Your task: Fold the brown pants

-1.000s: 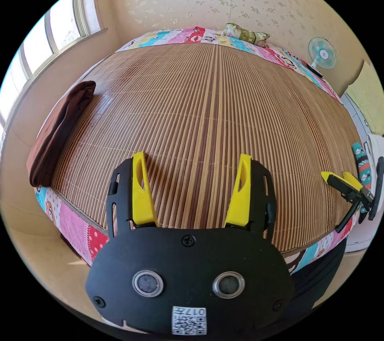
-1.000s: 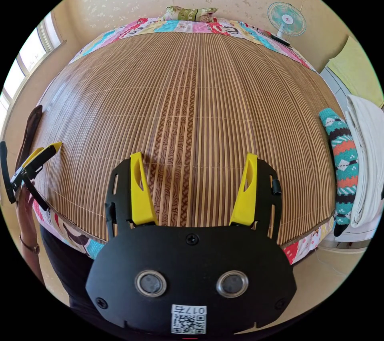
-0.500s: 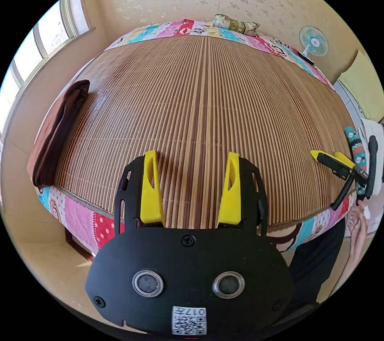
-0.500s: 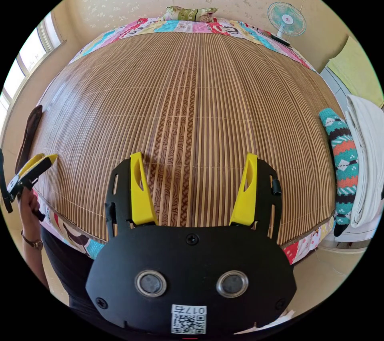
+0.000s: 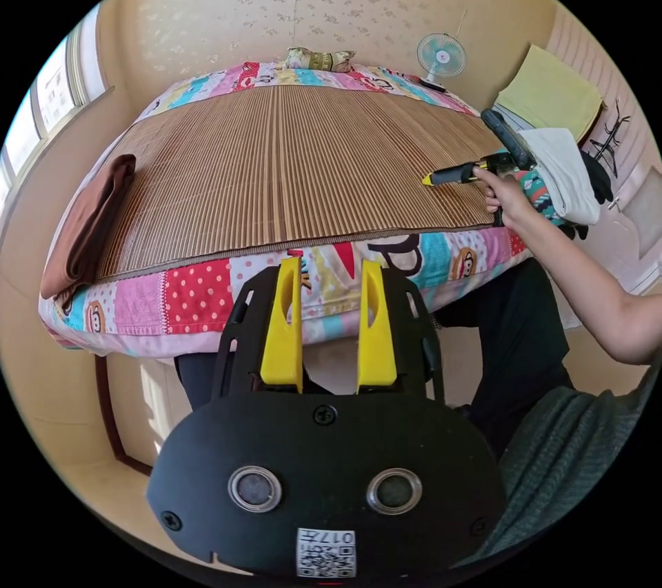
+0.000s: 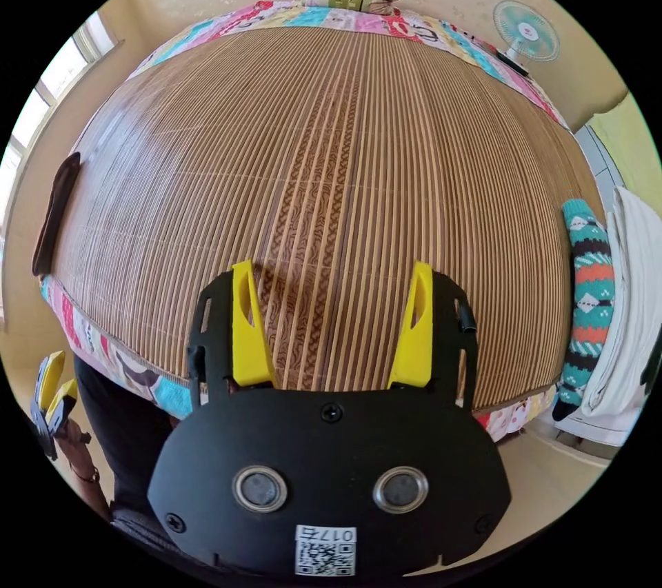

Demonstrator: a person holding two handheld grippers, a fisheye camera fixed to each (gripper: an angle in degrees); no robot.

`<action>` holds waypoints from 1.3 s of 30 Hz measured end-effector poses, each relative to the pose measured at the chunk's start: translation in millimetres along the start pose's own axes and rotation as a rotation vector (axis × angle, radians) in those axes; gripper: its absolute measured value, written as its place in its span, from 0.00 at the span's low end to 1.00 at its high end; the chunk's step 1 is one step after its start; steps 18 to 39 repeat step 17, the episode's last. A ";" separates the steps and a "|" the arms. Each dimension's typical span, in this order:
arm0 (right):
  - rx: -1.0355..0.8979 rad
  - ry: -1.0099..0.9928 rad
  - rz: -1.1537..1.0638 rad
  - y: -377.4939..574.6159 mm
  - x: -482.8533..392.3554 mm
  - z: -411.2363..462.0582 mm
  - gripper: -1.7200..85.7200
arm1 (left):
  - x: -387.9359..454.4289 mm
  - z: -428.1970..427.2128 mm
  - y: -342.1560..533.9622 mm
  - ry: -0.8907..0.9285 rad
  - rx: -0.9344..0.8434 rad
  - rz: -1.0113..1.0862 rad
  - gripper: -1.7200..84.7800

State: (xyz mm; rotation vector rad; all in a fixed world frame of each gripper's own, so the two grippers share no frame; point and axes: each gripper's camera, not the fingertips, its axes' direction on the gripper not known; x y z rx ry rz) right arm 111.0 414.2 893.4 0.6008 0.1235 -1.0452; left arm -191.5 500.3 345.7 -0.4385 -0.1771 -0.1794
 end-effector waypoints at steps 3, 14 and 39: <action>0.075 -0.156 -0.007 46.4 35.0 -41.0 0.10 | -2.0 -22.2 -6.4 0.033 0.051 0.005 0.15; 0.378 0.170 0.542 216.5 352.3 -213.8 0.11 | -14.8 -60.9 -24.5 0.146 0.166 -0.013 0.10; 0.320 0.197 0.716 233.9 437.8 -213.5 0.14 | -7.5 -72.5 -23.0 0.172 0.204 0.011 0.10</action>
